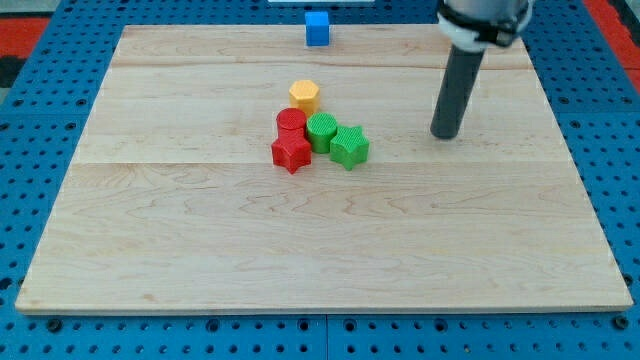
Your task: Push the group of blocks up a bit
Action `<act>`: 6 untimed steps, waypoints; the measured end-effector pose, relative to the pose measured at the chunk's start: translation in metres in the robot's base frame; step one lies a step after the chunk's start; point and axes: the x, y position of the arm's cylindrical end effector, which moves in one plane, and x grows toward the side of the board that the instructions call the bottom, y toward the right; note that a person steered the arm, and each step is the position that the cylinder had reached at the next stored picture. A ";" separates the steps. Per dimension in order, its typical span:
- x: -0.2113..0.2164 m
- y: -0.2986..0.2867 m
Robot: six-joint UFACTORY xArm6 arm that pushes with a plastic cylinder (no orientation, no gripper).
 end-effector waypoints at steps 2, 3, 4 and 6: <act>0.033 -0.094; 0.018 -0.109; -0.001 -0.132; -0.052 -0.159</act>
